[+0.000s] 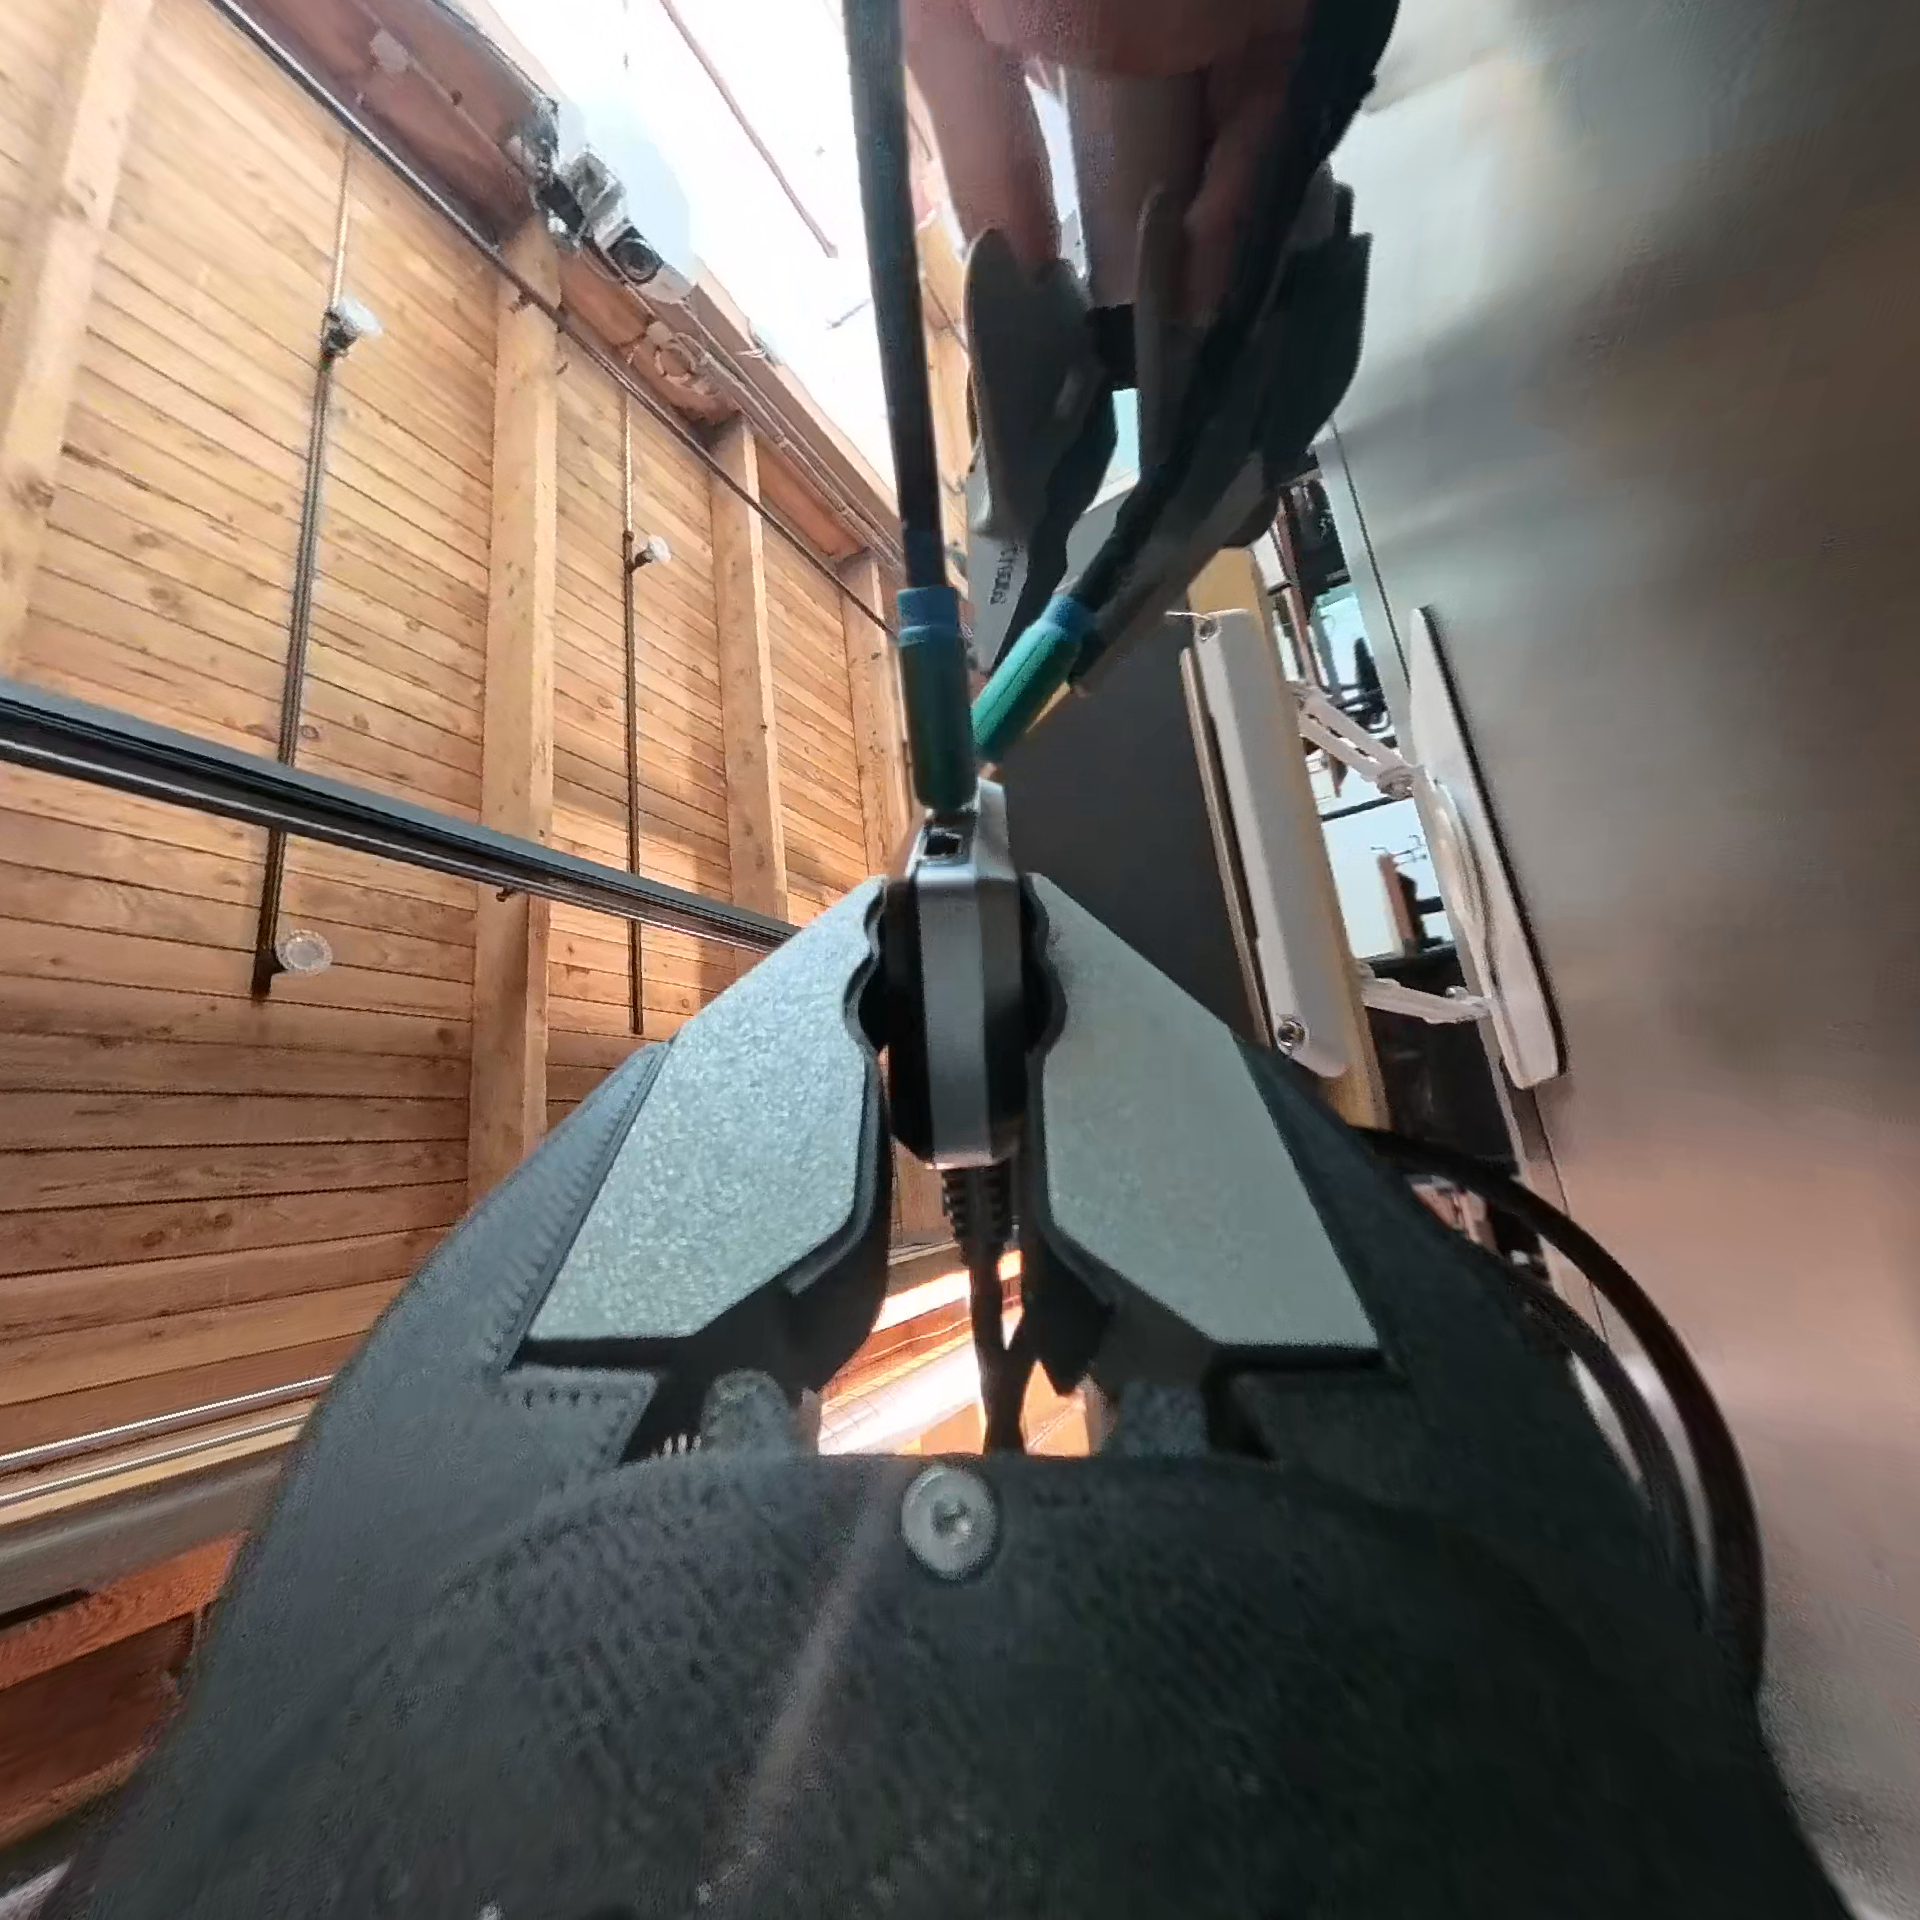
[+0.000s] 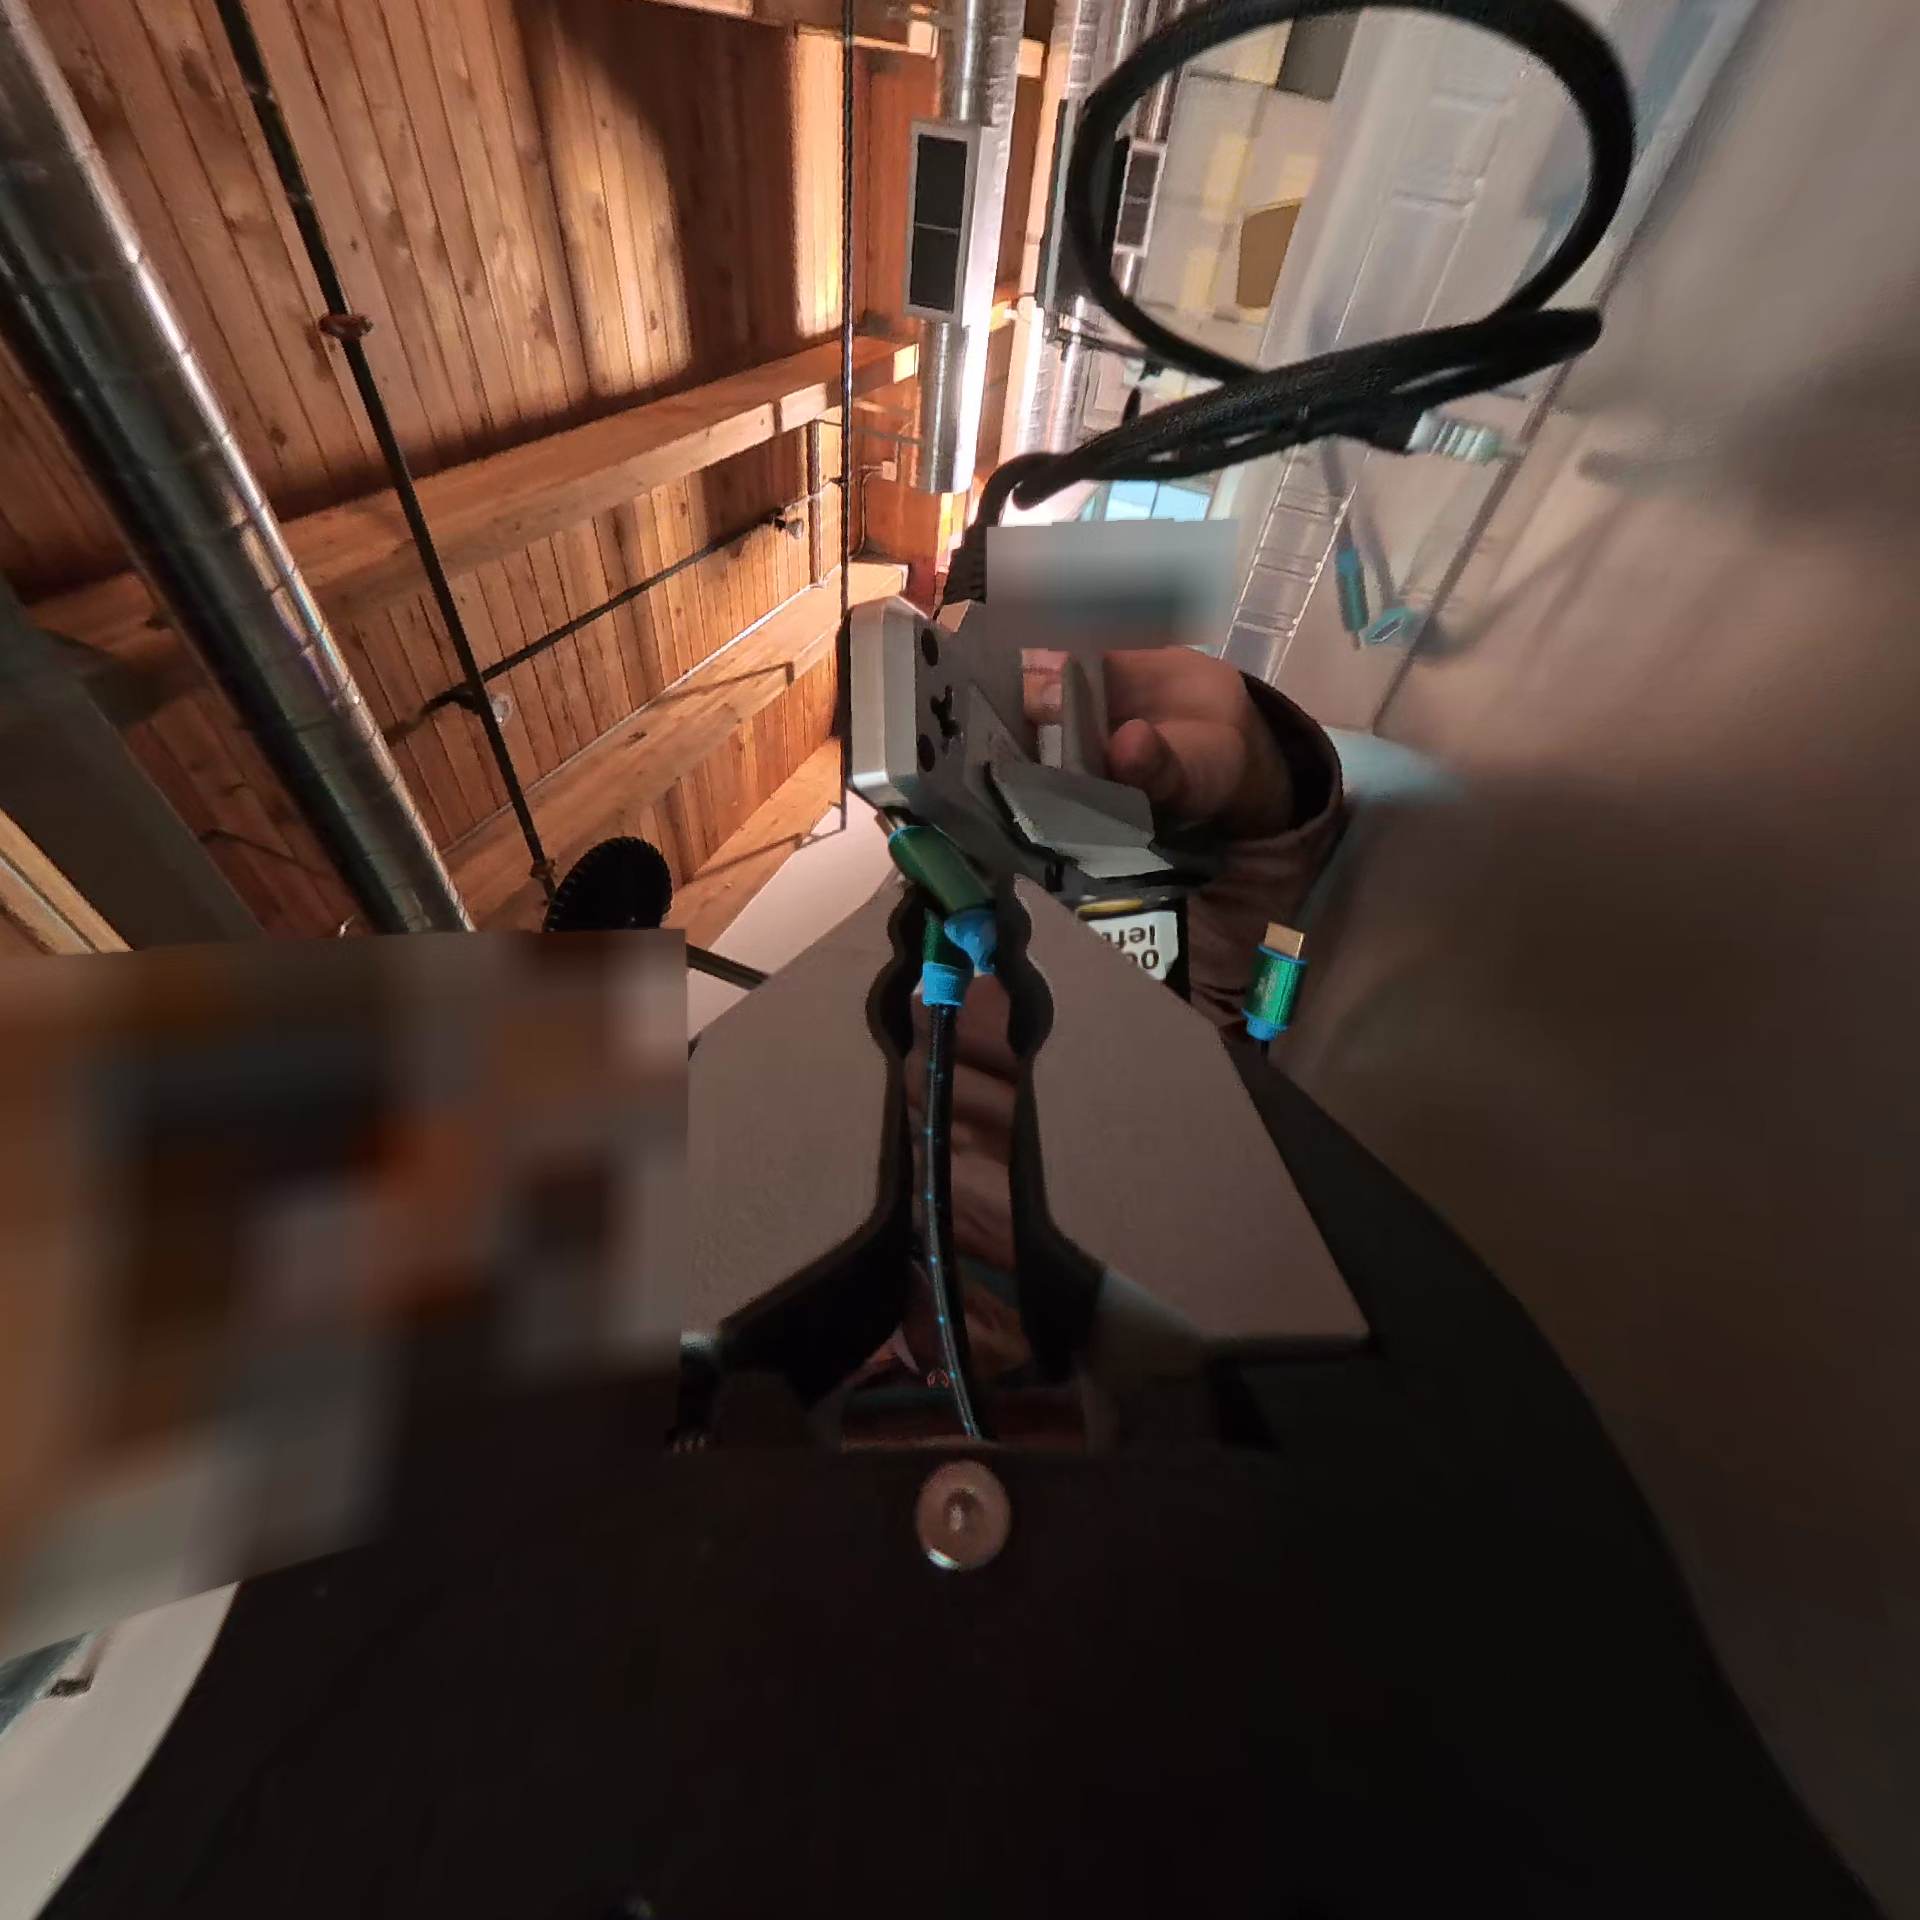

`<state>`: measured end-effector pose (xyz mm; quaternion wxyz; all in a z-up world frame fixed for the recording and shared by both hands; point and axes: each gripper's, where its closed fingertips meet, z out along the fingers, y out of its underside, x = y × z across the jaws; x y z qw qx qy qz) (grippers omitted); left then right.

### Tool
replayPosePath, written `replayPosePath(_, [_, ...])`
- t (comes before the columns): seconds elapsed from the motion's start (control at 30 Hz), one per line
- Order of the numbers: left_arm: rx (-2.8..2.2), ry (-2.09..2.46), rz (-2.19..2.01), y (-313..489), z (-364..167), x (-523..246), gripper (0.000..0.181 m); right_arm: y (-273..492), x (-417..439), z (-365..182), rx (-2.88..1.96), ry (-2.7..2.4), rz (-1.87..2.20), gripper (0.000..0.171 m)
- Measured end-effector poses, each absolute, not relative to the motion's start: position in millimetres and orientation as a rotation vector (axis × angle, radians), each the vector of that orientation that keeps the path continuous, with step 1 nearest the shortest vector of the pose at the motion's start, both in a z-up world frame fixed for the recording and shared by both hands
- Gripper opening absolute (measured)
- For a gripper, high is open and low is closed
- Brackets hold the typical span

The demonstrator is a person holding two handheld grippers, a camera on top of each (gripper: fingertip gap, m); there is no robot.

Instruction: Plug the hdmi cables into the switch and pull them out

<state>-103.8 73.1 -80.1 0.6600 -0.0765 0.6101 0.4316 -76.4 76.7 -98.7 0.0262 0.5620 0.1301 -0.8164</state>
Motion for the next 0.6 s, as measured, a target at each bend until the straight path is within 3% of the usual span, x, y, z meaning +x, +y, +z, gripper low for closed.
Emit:
replayPosePath(0.03, [-0.179, 1.389, 0.981, 74, -81, -104, 0.02, 79, -77, -100, 1.742, 0.372, -2.527, 0.01])
replayPosePath(0.23, [-0.216, 1.429, 0.896, 68, -86, -98, 0.021, 85, -77, -102, 1.805, 0.363, -2.528, 0.009])
replayPosePath(0.43, [-0.358, 1.432, 0.754, 79, -93, -100, 0.021, 111, -68, -110, 2.172, 0.431, -2.547, 0.0])
replayPosePath(0.6, [-0.471, 1.444, 0.656, 80, -96, -100, 0.021, 125, -62, -125, 2.653, 0.699, -2.31, 0.0])
